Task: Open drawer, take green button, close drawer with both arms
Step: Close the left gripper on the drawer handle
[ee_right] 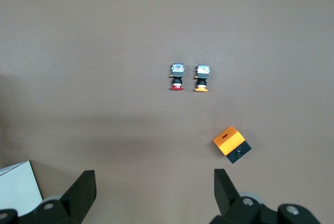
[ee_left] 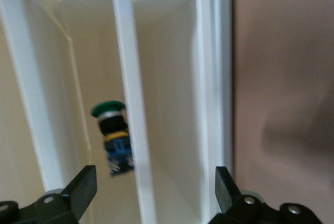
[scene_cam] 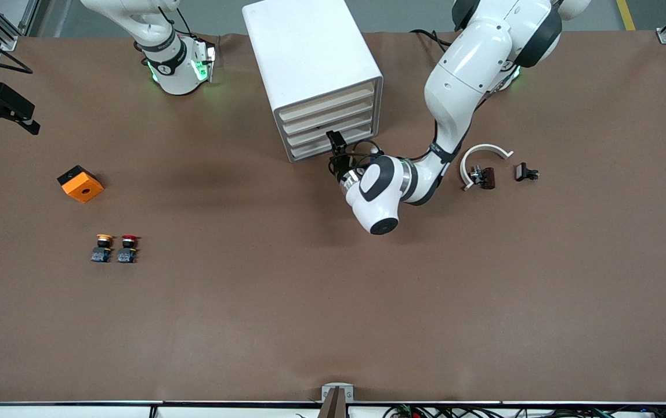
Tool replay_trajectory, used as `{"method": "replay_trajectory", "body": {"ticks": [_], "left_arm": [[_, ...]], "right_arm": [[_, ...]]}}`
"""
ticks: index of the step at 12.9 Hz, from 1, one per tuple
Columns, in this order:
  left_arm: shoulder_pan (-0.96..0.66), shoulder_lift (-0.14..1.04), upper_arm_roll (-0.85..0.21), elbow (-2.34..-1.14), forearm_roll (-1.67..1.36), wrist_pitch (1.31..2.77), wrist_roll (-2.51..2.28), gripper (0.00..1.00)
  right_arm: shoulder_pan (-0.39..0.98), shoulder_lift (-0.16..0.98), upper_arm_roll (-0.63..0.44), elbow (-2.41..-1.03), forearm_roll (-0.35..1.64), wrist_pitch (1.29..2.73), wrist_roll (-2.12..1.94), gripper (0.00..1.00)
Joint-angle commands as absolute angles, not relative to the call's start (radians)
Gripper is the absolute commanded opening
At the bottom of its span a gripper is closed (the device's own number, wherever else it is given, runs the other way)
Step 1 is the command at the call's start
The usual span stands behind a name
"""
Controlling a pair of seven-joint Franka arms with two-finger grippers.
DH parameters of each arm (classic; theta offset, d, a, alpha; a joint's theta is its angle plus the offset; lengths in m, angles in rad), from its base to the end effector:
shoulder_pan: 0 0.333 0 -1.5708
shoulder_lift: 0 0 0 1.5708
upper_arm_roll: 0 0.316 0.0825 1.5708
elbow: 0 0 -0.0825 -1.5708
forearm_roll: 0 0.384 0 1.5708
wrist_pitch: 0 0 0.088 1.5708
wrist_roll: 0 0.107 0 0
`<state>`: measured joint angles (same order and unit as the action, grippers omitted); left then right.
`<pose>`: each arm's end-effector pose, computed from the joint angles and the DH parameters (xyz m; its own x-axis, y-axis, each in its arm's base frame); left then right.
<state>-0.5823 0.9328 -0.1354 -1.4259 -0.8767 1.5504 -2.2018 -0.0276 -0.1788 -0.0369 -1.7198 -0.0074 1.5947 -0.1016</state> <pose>0.4433 -0.4792 0.1441 -0.3495 0.9339 -0.0748 0.3559 0.0584 -0.9327 0.4988 -0.0348 0.6503 0.9979 0.0376 0.0532 0.0373 -0.9993 0.0063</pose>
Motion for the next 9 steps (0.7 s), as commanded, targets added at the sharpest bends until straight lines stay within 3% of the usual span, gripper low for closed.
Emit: {"method": "replay_trajectory", "body": {"ticks": [1, 2, 6, 7, 9], "left_arm": [[-0.574, 0.934, -0.133, -1.411, -0.902, 1.459, -2.200, 1.00], [-0.574, 0.939, -0.133, -1.413, -0.929, 1.456, -2.185, 0.88], [-0.574, 0.954, -0.130, -1.414, -0.946, 1.453, -2.181, 0.85], [-0.574, 0.957, -0.130, -1.414, -0.945, 1.453, -2.181, 0.78], [-0.577, 0.962, -0.130, -1.414, -0.950, 1.451, -2.183, 0.76]], "right_arm": [[-0.023, -0.193, -0.037, -1.720, -0.020, 1.583, -0.098, 1.00], [-0.023, -0.193, -0.037, -1.720, -0.020, 1.583, -0.098, 1.00], [-0.025, -0.193, -0.037, -1.715, -0.018, 1.585, -0.098, 1.00], [-0.025, -0.193, -0.037, -1.713, -0.018, 1.585, -0.098, 1.00], [-0.023, -0.193, -0.037, -1.713, -0.018, 1.585, -0.098, 1.00]]}}
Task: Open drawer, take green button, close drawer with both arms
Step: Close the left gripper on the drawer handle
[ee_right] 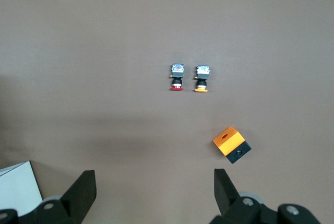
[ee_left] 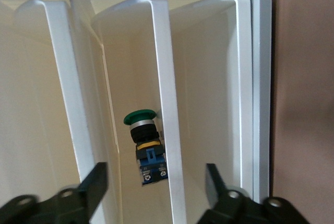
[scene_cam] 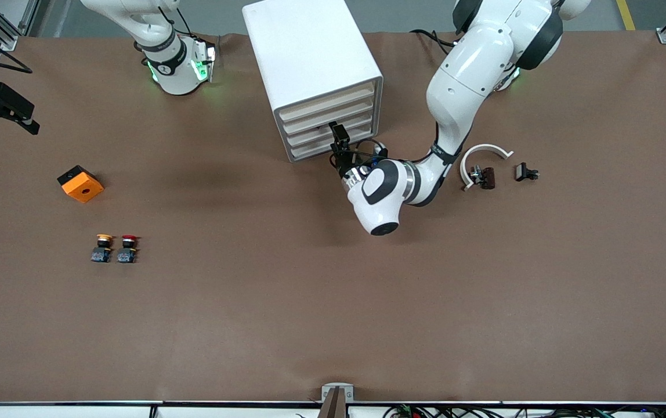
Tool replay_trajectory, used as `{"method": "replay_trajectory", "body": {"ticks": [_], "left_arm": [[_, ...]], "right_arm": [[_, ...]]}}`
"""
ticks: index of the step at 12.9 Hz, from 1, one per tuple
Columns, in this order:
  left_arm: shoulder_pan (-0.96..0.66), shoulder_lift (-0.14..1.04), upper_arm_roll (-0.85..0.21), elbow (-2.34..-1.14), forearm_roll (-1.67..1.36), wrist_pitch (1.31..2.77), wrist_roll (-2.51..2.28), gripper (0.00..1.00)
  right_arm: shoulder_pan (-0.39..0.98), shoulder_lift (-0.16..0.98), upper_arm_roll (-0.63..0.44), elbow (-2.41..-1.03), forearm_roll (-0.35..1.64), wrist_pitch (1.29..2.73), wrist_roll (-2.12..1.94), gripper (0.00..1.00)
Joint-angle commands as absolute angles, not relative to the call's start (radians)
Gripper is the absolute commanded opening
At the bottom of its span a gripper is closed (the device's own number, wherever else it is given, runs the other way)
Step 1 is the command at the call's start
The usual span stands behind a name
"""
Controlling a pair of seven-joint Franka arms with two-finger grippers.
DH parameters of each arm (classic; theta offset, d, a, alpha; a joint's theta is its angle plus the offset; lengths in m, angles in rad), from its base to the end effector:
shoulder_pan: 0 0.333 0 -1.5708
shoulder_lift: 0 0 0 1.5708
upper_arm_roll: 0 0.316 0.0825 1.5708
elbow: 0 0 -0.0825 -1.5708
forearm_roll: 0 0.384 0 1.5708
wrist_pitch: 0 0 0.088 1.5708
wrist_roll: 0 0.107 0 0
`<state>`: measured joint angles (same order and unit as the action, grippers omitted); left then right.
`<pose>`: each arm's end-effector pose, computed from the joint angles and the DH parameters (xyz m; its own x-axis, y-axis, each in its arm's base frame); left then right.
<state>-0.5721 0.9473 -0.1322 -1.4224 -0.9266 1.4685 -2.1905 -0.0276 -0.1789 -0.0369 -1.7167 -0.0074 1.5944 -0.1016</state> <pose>0.4382 -0.4750 0.1433 -0.3506 0.9334 -0.0759 0.2685 0.0225 -0.9630 0.4988 -0.0348 0.6518 0.9977 0.0376 0.0561 0.0373 -0.9993 0.0065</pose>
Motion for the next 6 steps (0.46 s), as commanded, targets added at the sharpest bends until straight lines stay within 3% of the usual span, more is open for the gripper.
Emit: {"method": "replay_trajectory", "body": {"ticks": [1, 6], "left_arm": [[-0.575, 0.972, -0.130, -1.414, -0.948, 1.453, -2.183, 0.76], [-0.587, 0.997, -0.130, -1.410, -0.954, 1.456, -2.184, 0.72]], "right_arm": [[-0.023, -0.193, -0.037, -1.713, -0.018, 1.585, -0.098, 1.00], [-0.023, -0.193, -0.037, -1.712, -0.009, 1.583, -0.084, 1.00]]}}
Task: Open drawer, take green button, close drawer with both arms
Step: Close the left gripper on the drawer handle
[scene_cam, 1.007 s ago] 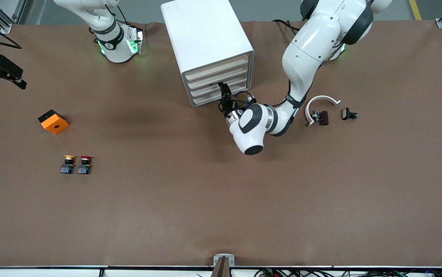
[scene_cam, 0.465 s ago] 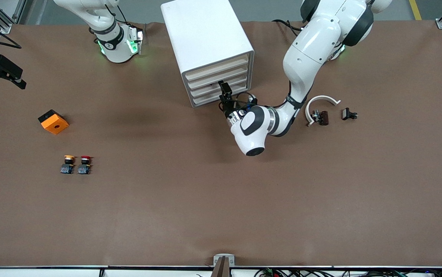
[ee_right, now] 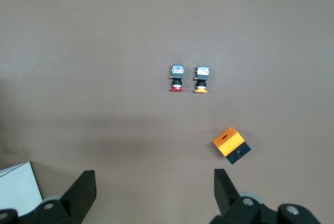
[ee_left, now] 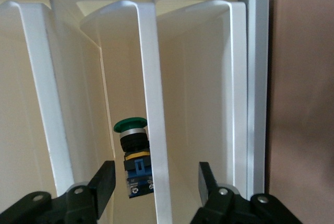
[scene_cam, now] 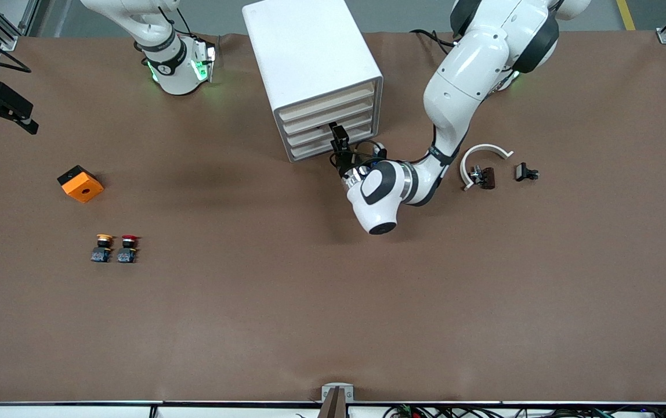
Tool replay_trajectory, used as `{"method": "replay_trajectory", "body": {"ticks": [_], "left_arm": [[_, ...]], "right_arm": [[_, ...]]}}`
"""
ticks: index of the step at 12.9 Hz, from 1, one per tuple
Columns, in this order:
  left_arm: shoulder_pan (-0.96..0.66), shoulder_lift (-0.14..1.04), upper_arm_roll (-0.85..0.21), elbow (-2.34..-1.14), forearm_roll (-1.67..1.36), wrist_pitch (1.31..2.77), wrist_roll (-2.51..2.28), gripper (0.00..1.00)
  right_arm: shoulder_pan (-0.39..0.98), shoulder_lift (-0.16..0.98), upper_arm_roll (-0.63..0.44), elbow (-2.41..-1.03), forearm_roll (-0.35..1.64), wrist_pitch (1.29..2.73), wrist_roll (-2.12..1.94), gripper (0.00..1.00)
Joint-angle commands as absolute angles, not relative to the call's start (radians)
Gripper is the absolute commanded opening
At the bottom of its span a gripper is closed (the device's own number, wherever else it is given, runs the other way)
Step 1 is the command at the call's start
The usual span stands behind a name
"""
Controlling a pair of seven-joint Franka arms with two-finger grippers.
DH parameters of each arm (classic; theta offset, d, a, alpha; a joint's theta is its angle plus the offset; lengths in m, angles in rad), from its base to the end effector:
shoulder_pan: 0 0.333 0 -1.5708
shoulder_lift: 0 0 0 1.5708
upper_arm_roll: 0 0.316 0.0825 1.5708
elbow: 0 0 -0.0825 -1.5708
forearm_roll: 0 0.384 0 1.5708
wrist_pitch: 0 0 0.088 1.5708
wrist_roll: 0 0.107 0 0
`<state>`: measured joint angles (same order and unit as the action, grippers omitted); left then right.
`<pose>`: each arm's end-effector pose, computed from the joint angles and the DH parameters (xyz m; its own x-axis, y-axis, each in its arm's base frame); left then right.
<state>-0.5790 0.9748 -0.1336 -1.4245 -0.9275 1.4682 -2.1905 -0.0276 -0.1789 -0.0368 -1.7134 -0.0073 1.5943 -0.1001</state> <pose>0.4292 -0.4753 0.1258 -0.3453 0.9370 -0.0531 0.2435 0.0349 -0.9693 0.4988 -0.0347 0.6534 0.9976 0.0362 0.0593 0.0358 -0.9993 0.0067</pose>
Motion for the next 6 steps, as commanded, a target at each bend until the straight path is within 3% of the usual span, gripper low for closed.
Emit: {"method": "replay_trajectory", "body": {"ticks": [1, 6], "left_arm": [[-0.588, 0.997, -0.132, -1.410, -0.957, 1.456, -2.186, 0.72], [-0.600, 0.999, -0.132, -1.413, -0.956, 1.454, -2.183, 0.69]], "right_arm": [[-0.023, -0.193, -0.035, -1.712, -0.009, 1.583, -0.084, 1.00], [-0.006, -0.193, -0.035, -1.712, -0.002, 1.574, -0.012, 1.00]]}}
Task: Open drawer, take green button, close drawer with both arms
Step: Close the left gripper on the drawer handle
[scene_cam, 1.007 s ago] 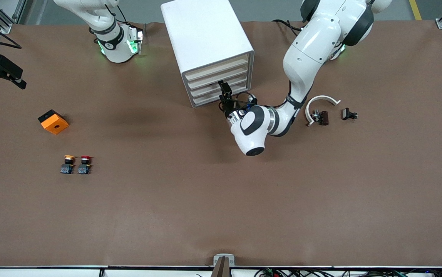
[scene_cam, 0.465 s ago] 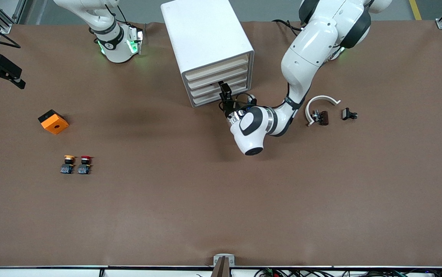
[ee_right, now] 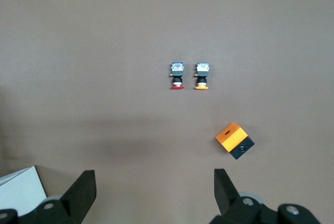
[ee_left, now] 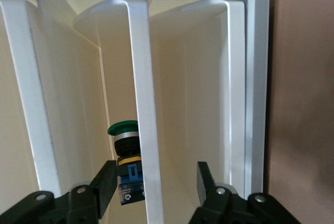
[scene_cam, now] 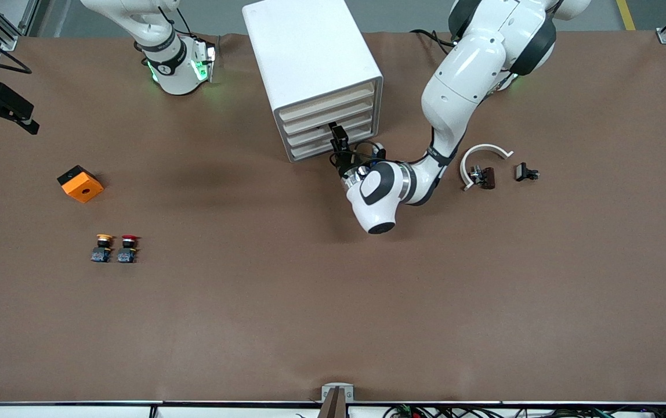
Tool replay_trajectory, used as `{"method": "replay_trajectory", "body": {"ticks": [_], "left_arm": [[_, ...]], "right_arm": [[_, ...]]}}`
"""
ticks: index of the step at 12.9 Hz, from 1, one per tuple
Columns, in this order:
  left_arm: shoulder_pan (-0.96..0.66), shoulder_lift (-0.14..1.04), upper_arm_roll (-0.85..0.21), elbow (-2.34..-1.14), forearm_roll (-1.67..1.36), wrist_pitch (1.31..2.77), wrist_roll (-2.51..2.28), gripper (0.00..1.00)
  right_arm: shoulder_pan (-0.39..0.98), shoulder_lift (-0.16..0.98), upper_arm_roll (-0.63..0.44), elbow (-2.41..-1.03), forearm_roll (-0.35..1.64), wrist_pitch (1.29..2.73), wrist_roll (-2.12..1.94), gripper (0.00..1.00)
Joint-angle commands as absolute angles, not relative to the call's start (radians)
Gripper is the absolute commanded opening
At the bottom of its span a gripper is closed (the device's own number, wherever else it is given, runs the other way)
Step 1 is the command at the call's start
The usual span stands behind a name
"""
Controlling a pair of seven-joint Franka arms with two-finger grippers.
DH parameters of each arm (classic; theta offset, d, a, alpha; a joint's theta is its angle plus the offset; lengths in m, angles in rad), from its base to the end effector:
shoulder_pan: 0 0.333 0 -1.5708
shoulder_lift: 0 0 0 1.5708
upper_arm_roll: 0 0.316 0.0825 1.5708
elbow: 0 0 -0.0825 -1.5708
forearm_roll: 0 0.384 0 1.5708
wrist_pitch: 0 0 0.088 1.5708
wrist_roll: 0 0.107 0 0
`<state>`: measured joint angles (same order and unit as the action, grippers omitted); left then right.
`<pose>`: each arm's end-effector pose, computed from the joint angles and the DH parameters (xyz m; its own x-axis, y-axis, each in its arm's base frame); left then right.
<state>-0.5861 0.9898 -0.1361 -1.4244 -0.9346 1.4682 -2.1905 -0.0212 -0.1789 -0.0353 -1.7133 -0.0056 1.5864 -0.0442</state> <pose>0.4224 -0.4782 0.1174 -0.3431 0.9383 -0.0444 0.2272 0.0371 -0.9731 0.4982 -0.0305 0.6527 0.9986 -0.0119 0.0518 -0.0120 -0.9999 0.0016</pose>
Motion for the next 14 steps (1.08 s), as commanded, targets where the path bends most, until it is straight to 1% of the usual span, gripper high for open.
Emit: {"method": "replay_trajectory", "body": {"ticks": [1, 2, 3, 5, 6, 7, 8, 9, 10, 11, 12, 13, 14], "left_arm": [[-0.598, 0.997, -0.132, -1.413, -0.954, 1.451, -2.183, 0.69], [-0.597, 0.997, -0.132, -1.411, -0.953, 1.450, -2.183, 0.66], [-0.600, 0.996, -0.132, -1.411, -0.953, 1.450, -2.184, 0.59], [-0.592, 0.993, -0.132, -1.411, -0.953, 1.450, -2.181, 0.41], [-0.594, 0.992, -0.133, -1.411, -0.953, 1.450, -2.181, 0.39], [-0.597, 0.991, -0.132, -1.413, -0.951, 1.450, -2.175, 0.31], [-0.598, 0.991, -0.132, -1.413, -0.953, 1.450, -2.174, 0.20], [-0.592, 0.992, -0.132, -1.413, -0.950, 1.448, -2.172, 0.17], [-0.589, 0.994, -0.132, -1.413, -0.950, 1.450, -2.168, 0.17], [-0.586, 0.994, -0.130, -1.413, -0.946, 1.450, -2.168, 0.16], [-0.583, 0.991, -0.129, -1.413, -0.953, 1.450, -2.169, 0.11], [-0.581, 0.988, -0.124, -1.411, -0.956, 1.450, -2.181, 0.09], [-0.566, 0.988, -0.123, -1.411, -0.957, 1.450, -2.181, 0.07]], "right_arm": [[-0.006, -0.193, -0.037, -1.710, -0.002, 1.574, -0.012, 1.00], [-0.008, -0.193, -0.037, -1.710, -0.002, 1.574, -0.015, 1.00], [-0.008, -0.192, -0.038, -1.710, -0.002, 1.575, -0.017, 1.00], [-0.008, -0.177, -0.038, -1.689, -0.003, 1.574, -0.020, 1.00], [-0.008, -0.172, -0.038, -1.684, -0.003, 1.575, -0.024, 1.00], [-0.008, -0.163, -0.038, -1.689, -0.003, 1.575, -0.011, 1.00], [-0.003, -0.135, -0.037, -1.680, -0.008, 1.574, -0.015, 1.00], [0.001, -0.111, -0.035, -1.689, -0.006, 1.577, -0.023, 1.00], [0.023, -0.041, -0.037, -1.678, -0.006, 1.577, -0.025, 1.00], [0.031, -0.008, -0.037, -1.654, -0.011, 1.574, -0.028, 1.00], [0.041, 0.008, -0.037, -1.651, -0.012, 1.581, -0.026, 1.00], [0.049, 0.056, -0.037, -1.641, -0.012, 1.575, -0.026, 1.00], [0.055, 0.069, -0.037, -1.640, -0.015, 1.581, -0.028, 1.00]]}}
